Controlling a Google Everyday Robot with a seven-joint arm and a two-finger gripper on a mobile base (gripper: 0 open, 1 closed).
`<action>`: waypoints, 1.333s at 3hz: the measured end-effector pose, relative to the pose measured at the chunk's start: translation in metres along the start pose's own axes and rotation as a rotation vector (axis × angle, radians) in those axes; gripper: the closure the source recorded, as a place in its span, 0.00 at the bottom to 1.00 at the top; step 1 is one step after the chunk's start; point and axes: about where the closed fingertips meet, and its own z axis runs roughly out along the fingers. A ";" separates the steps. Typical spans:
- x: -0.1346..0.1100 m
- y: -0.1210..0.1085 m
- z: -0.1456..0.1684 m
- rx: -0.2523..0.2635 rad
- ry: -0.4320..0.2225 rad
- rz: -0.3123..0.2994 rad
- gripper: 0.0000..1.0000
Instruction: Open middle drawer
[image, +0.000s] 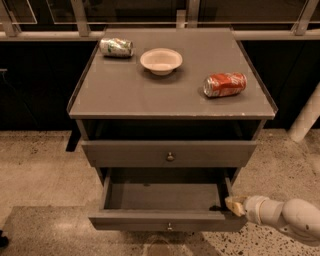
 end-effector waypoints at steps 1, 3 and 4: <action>-0.029 0.000 -0.034 0.011 -0.094 -0.057 1.00; -0.061 0.005 -0.066 0.011 -0.212 -0.127 0.72; -0.061 0.005 -0.066 0.011 -0.212 -0.127 0.49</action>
Offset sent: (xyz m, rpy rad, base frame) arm 0.0009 -0.0228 0.1361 0.0376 -0.3758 0.0532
